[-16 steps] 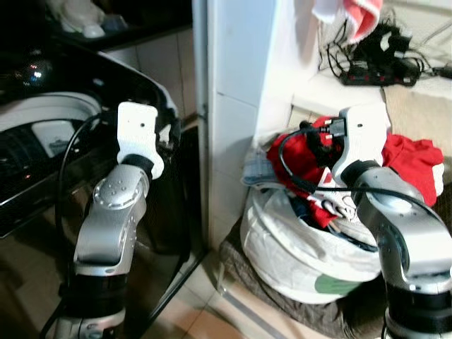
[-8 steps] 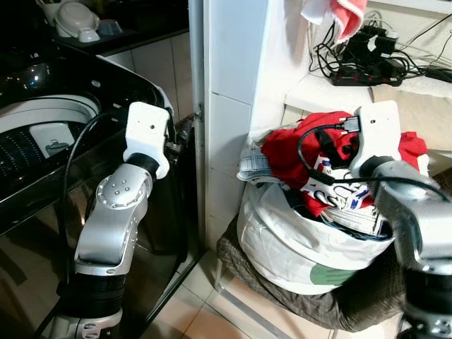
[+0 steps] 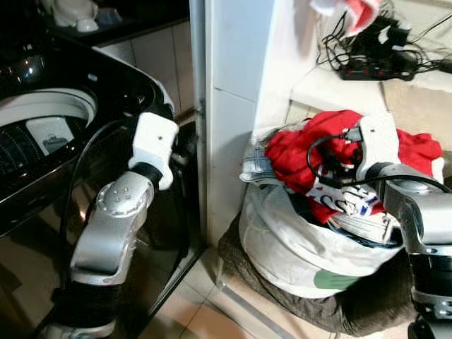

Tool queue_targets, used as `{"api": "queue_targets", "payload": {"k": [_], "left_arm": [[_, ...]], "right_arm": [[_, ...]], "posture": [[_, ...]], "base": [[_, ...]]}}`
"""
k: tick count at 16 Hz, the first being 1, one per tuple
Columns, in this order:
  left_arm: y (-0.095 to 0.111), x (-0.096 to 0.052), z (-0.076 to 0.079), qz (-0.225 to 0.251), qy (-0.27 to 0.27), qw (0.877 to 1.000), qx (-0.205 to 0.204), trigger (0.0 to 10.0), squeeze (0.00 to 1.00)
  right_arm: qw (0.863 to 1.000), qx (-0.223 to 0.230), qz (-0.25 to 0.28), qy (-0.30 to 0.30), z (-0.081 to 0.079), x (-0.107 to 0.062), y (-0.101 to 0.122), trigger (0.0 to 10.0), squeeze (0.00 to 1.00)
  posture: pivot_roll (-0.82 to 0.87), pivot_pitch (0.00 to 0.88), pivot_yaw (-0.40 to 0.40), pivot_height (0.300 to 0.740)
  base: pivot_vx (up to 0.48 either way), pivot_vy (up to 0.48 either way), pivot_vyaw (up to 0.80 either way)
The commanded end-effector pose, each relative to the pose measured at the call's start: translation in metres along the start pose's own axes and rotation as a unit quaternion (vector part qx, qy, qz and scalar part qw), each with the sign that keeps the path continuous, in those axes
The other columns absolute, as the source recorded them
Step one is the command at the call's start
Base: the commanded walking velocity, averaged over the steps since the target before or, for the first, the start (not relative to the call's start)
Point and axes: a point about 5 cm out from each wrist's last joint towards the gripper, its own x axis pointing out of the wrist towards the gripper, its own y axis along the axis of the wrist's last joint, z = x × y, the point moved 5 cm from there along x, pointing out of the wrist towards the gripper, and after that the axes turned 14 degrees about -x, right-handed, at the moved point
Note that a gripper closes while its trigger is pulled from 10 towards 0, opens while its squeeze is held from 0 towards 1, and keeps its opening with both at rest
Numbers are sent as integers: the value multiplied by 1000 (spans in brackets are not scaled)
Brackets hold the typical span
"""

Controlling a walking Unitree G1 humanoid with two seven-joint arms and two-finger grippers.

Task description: Clothes washing

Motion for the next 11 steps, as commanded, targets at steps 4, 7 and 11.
{"api": "queue_targets", "payload": {"k": [4, 7, 11], "left_arm": [[0, -11, 24, -14, -100, 994, 30, 10000, 0], [4, -10, 25, -10, -108, 994, 25, 10000, 0], [3, -11, 29, -14, -119, 993, 16, 10000, 0]], "right_arm": [[999, 2, -40, 16, -1, 3, -18, 0, 0], [999, 3, -35, 21, 0, 2, -16, 0, 0], [999, 8, -19, 37, -3, 2, -14, 0, 0]], "posture": [[-49, 0, -39, 740], [-46, 0, -40, 740], [-45, 0, -37, 740]], "base": [[0, 0, 0], [0, 0, 0], [0, 0, 0]]}}
